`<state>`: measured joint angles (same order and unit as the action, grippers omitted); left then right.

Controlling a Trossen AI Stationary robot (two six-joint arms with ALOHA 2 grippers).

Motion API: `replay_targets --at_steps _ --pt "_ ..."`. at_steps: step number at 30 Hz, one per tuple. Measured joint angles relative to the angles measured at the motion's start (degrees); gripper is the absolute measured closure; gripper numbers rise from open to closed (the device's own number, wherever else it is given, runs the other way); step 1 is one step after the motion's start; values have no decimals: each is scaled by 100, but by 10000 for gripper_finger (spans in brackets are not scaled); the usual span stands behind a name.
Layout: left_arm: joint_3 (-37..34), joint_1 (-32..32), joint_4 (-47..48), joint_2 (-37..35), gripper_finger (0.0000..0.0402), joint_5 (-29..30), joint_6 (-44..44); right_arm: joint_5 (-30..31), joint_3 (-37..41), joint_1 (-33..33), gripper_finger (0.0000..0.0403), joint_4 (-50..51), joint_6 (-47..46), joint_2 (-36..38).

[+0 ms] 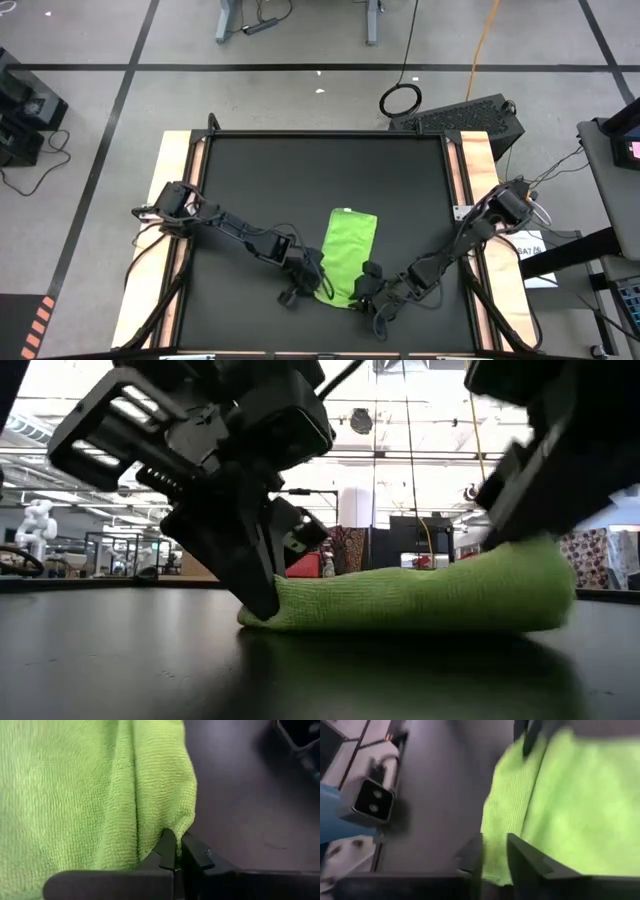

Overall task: Roll towel into tight, uniform cylinder
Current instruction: Roll the green towel

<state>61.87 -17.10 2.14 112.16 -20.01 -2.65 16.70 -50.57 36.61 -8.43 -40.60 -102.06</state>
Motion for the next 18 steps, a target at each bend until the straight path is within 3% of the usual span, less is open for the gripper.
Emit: replay_targets --at_steps 3,8,18 --pt "-4 175 33 4 395 -366 455 411 0 109 272 42 532 165" --pt "-4 504 66 7 396 -859 1145 451 0 223 218 60 1255 220" --pt "-4 1102 165 7 397 -1595 2401 1225 0 490 225 150 2292 220"
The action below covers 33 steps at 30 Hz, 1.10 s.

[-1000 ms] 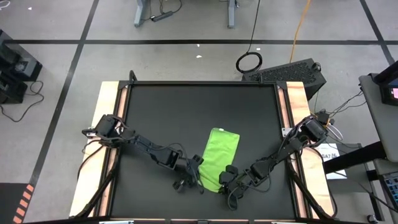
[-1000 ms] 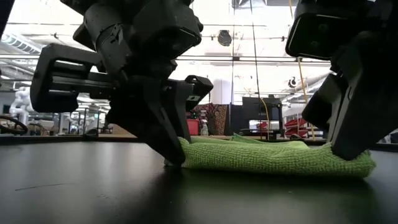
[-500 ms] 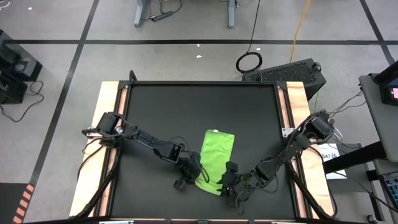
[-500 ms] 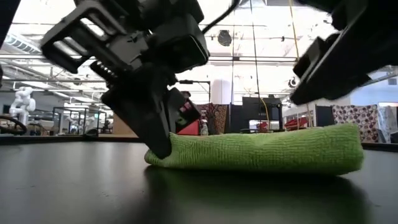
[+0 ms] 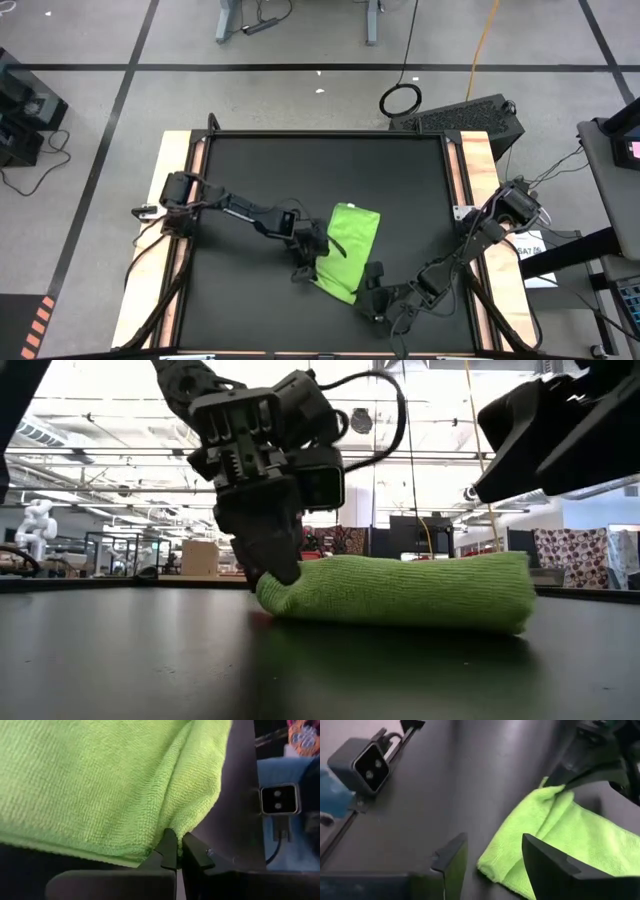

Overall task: Roll towel into tight, uniform cylinder
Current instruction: Roll the green towel

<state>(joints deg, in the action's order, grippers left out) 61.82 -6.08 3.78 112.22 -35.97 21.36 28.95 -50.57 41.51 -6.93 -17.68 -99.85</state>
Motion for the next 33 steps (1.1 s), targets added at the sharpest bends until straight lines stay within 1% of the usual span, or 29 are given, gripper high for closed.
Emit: replay_targets --at_steps 3,6,12,16,18,23,30,33 --pt "0 113 34 0 397 -151 240 9 0 23 227 108 168 0" --pt "0 195 34 0 397 -157 429 19 0 23 227 356 208 0" --pt "2 278 14 158 397 -219 861 442 0 23 227 870 212 0" --pt "44 287 -57 410 398 -410 1246 440 0 7 227 830 511 0" --pt "44 285 -69 492 398 -434 1278 434 0 7 227 834 612 0" --pt "44 298 -107 522 398 -430 1420 392 -27 25 227 809 920 0" --pt "37 546 -87 535 398 -666 1584 494 -245 10 227 873 1790 0" --pt "33 633 -69 538 398 -762 1594 419 -243 -56 227 892 1888 -8"
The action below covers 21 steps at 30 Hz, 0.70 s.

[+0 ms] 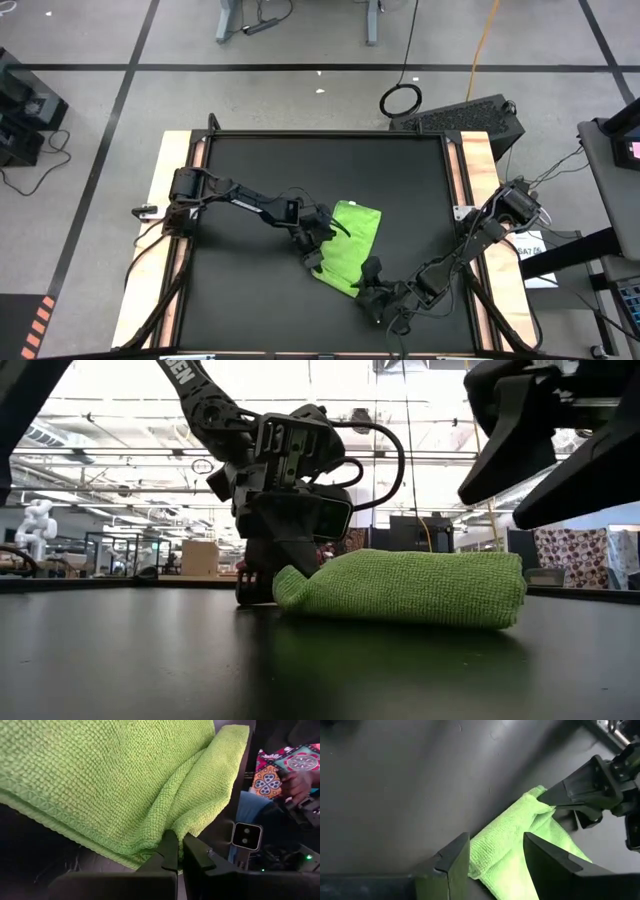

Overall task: Roll towel into tight, uniform cylinder
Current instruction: Roll the green towel

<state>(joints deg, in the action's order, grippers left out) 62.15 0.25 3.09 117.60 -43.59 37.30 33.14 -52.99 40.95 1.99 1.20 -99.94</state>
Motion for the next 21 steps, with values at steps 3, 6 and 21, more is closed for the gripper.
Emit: replay_targets --at_steps 3,6,21 --pt "-2 70 26 0 398 -7 19 -66 0 -18 227 -51 -32 -100" --pt "-7 166 61 0 398 24 51 -245 0 -11 227 -168 -142 -263" --pt "-7 262 130 0 398 81 122 440 0 -102 256 -375 -523 -639"
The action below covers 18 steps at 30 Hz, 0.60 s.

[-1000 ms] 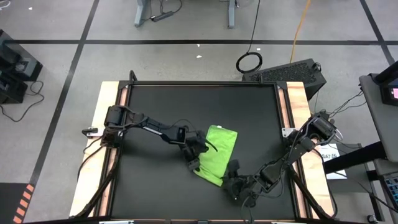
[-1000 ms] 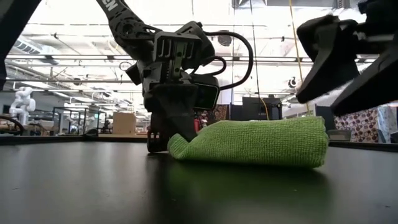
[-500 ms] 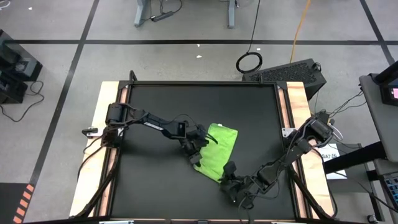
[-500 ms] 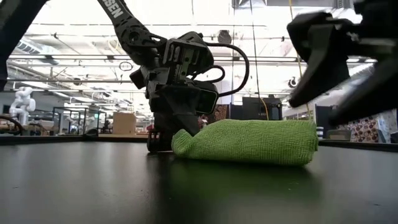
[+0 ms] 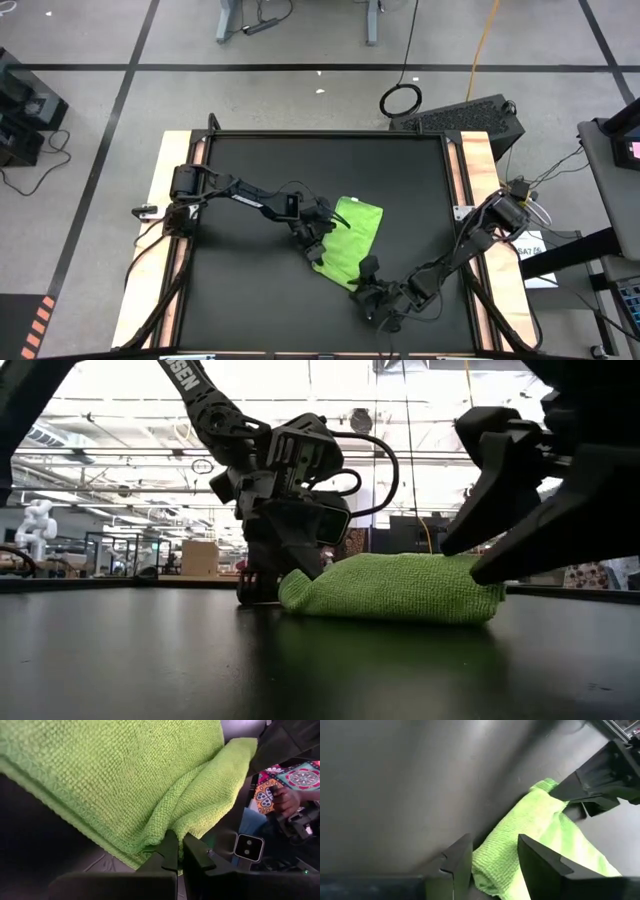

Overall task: Roll towel into tight, uniform cylinder
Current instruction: Roll the green towel

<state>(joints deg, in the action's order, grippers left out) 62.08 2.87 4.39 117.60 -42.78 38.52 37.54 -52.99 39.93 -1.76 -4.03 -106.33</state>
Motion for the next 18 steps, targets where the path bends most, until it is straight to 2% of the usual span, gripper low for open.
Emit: replay_targets --at_steps 6,10,18 --pt "2 7 49 -2 398 41 121 -291 0 -49 267 -97 -563 -361" --pt "2 9 45 -2 398 42 137 -141 -9 2 268 -130 -1184 -498" --pt "2 -28 52 -2 390 41 103 114 -9 30 280 -41 -1839 -515"
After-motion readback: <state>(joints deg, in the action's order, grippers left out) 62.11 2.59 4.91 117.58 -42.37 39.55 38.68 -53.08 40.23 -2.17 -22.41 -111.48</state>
